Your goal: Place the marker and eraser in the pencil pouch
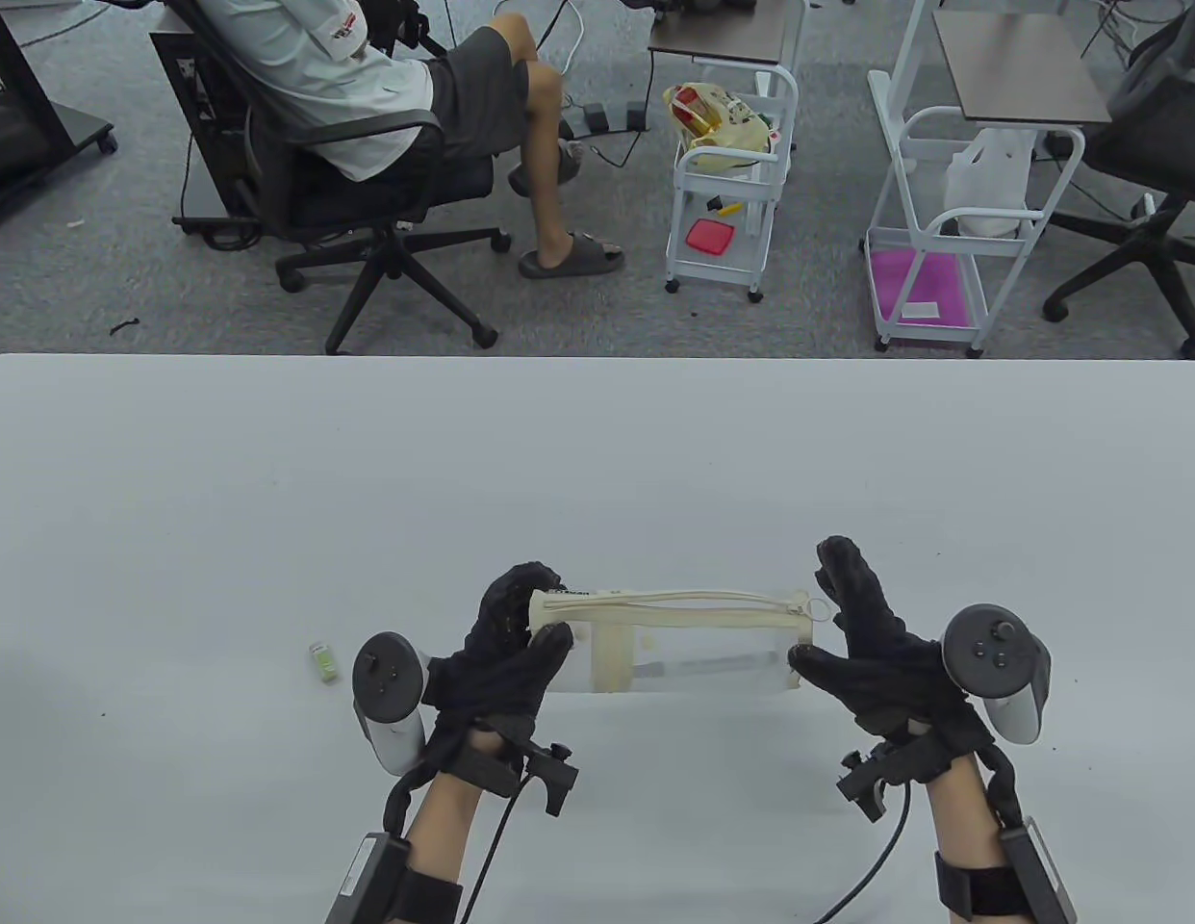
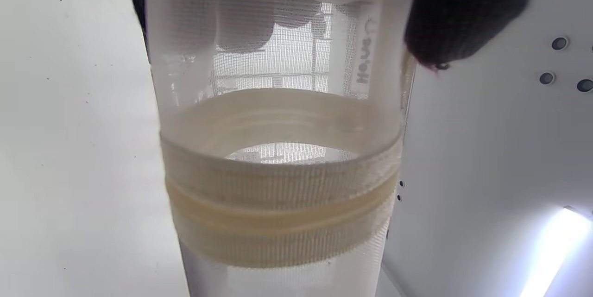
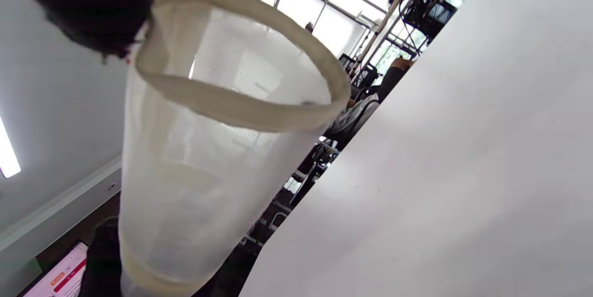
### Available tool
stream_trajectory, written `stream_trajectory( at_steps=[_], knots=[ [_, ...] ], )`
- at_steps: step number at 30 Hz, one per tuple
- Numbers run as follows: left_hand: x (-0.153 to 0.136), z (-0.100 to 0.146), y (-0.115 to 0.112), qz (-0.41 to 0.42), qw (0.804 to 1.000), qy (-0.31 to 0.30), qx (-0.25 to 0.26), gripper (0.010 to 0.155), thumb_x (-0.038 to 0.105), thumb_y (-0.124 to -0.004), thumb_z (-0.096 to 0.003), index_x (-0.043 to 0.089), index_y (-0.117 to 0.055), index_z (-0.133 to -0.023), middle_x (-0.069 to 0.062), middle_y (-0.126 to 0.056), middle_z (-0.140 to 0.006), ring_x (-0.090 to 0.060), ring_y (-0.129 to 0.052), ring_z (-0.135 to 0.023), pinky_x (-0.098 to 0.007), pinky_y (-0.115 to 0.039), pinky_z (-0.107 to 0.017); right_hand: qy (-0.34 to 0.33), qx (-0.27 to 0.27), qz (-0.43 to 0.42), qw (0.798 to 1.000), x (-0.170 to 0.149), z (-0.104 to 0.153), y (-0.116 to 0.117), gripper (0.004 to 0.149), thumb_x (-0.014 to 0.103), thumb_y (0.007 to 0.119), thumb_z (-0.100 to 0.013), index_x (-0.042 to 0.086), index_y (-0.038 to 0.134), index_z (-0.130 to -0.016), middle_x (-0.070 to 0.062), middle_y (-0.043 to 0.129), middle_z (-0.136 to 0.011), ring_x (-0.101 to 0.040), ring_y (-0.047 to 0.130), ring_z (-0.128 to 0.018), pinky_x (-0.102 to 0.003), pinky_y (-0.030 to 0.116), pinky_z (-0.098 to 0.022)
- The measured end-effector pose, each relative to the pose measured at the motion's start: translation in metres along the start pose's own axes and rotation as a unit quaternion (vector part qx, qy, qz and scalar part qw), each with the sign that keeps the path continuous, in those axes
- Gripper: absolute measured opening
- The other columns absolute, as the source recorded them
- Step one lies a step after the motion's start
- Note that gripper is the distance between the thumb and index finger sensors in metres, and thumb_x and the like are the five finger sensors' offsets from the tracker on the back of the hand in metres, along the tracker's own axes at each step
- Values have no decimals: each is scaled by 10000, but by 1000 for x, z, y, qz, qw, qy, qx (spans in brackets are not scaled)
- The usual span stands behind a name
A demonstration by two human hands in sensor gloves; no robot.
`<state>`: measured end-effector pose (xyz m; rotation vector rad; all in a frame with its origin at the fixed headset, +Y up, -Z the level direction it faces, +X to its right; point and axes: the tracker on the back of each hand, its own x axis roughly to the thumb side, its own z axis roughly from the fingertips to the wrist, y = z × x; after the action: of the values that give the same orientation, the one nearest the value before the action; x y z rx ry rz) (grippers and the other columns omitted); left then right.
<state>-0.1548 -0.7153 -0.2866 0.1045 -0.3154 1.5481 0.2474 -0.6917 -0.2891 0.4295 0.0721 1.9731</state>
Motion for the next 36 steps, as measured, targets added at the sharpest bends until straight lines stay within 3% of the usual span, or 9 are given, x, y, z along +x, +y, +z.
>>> stream_trajectory(
  at_steps=[3, 7, 9, 12, 17, 24, 27, 31, 36],
  knots=[
    [-1, 0, -2, 11, 1000, 4, -5, 711, 562, -775, -421, 323, -522, -1042, -75, -588, -1117, -353, -766, -963, -480, -800, -628, -4, 42, -59, 997, -4, -3, 7, 995, 600, 808, -442, 279, 208, -1167, -207, 238, -1202, -610, 492, -1063, -746, 573, -630],
    [-2, 1, -4, 12, 1000, 6, -3, 716, 562, -774, -420, 324, -518, -1045, -81, -587, -1117, -354, -771, -961, -475, -815, -625, -16, 11, -88, 996, -2, -5, 17, 874, 549, 836, -440, 314, 387, -1152, -160, 372, -1193, -534, 662, -975, -637, 716, -573],
    [-3, 1, -2, 19, 1000, 4, -4, 715, 565, -773, -422, 327, -514, -1045, -80, -583, -1118, -351, -772, -962, -468, -820, -628, -15, 5, -130, 991, -3, -6, 20, 867, 550, 846, -436, 320, 404, -1145, -162, 366, -1191, -529, 651, -978, -626, 754, -548],
    [-3, 1, -1, 33, 999, 8, -4, 712, 558, -780, -421, 328, -521, -1043, -83, -583, -1116, -352, -775, -960, -466, -825, -628, 1, 53, -163, 985, -3, -7, 22, 895, 536, 859, -443, 321, 360, -1154, -185, 286, -1199, -575, 609, -1003, -657, 754, -537],
    [3, -2, -1, 0, 1000, 5, -24, 757, 568, -770, -423, 314, -477, -1073, -113, -525, -1153, -391, -717, -996, -505, -773, -647, -3, -9, -156, 988, -3, -6, 19, 716, 436, 874, -456, 296, 557, -1082, -206, 478, -1145, -517, 764, -912, -593, 814, -493],
    [43, 0, 25, -168, 985, -37, -5, 853, 623, -750, -421, 296, -389, -1121, -120, -434, -1193, -415, -560, -1070, -585, -614, -736, -17, -56, -169, 984, -6, -2, 7, 698, 436, 880, -450, 296, 584, -1066, -199, 503, -1132, -497, 776, -901, -588, 805, -494],
    [59, -6, 54, -309, 951, -23, 25, 870, 635, -755, -409, 290, -399, -1124, -98, -526, -1149, -347, -673, -989, -533, -674, -711, -16, -69, -165, 984, -7, 0, 2, 699, 437, 880, -449, 295, 586, -1067, -200, 503, -1133, -498, 773, -900, -591, 799, -495],
    [52, -15, 103, -470, 877, 77, 62, 811, 610, -765, -414, 276, -493, -1101, -80, -650, -1059, -303, -765, -883, -490, -732, -658, -14, -75, -167, 983, -7, 1, -2, 702, 441, 878, -449, 289, 587, -1070, -201, 502, -1134, -499, 770, -902, -592, 795, -497],
    [-3, -13, 147, -589, 748, 290, 94, 730, 535, -758, -431, 234, -573, -1069, -81, -765, -960, -284, -864, -761, -449, -809, -564, -17, -81, -158, 984, -7, 1, -3, 698, 444, 881, -446, 281, 600, -1064, -196, 518, -1129, -493, 782, -894, -588, 798, -492]
  ],
)
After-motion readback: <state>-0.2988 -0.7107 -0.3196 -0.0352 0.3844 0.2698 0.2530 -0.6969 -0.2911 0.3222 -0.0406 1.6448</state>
